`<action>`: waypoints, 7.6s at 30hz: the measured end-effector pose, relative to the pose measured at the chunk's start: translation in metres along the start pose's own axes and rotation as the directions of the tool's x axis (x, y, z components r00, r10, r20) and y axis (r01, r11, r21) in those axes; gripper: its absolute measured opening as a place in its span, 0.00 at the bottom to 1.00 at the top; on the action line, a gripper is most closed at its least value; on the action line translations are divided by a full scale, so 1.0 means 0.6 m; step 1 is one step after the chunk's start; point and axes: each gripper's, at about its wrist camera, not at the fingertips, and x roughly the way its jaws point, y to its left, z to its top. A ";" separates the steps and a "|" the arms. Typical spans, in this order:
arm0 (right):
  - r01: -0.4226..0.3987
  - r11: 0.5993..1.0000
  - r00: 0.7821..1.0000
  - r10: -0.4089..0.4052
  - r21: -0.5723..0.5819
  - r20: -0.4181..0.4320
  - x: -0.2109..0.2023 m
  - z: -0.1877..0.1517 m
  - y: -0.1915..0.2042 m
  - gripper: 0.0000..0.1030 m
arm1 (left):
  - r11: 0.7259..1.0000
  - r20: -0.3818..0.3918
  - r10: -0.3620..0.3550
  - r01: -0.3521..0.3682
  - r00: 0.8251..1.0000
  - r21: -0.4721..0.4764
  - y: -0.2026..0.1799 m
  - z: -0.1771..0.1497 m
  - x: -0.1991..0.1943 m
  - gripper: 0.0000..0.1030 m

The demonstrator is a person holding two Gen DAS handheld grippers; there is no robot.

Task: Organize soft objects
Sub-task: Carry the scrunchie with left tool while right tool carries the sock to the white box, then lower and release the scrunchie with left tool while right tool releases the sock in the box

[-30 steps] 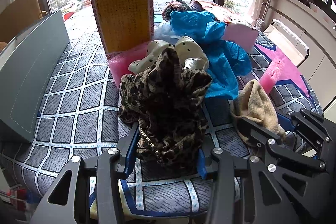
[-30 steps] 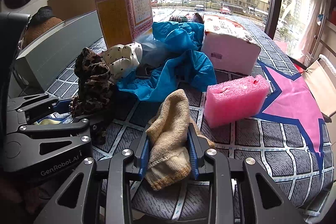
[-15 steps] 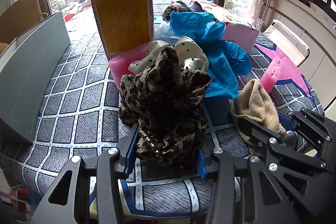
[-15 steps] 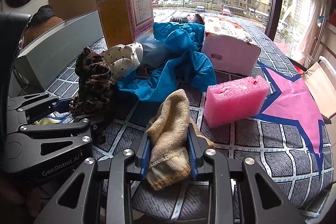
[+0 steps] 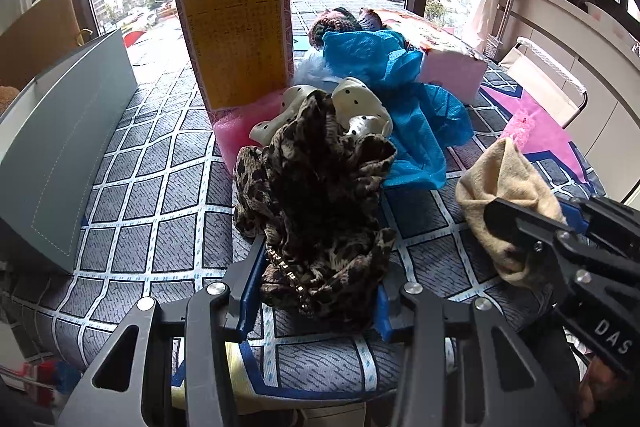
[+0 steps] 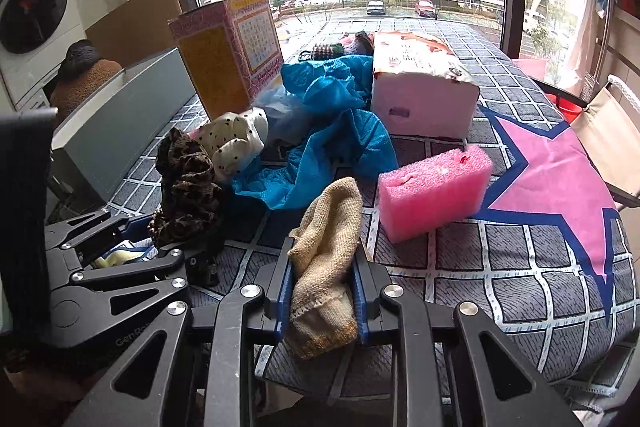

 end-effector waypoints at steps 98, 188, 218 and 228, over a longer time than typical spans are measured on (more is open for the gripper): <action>-0.217 0.976 0.976 0.217 0.031 -0.023 0.098 0.400 0.201 0.26 | 0.940 -0.030 0.102 -0.106 0.994 -0.325 0.368 0.270 -0.069 0.47; -0.052 0.803 0.998 0.016 -0.593 -0.067 0.245 0.343 0.538 0.26 | 0.885 -0.254 0.233 -0.312 0.939 -0.344 0.549 0.125 -0.001 0.48; -0.078 0.862 0.993 0.026 -0.501 -0.111 0.297 0.313 0.530 0.26 | 0.902 -0.257 0.220 -0.296 0.941 -0.313 0.545 0.117 0.024 0.48; -0.093 0.889 0.995 0.062 -0.449 -0.084 0.264 0.317 0.504 0.26 | 0.970 -0.203 0.138 -0.174 0.969 -0.171 0.511 0.121 0.026 0.48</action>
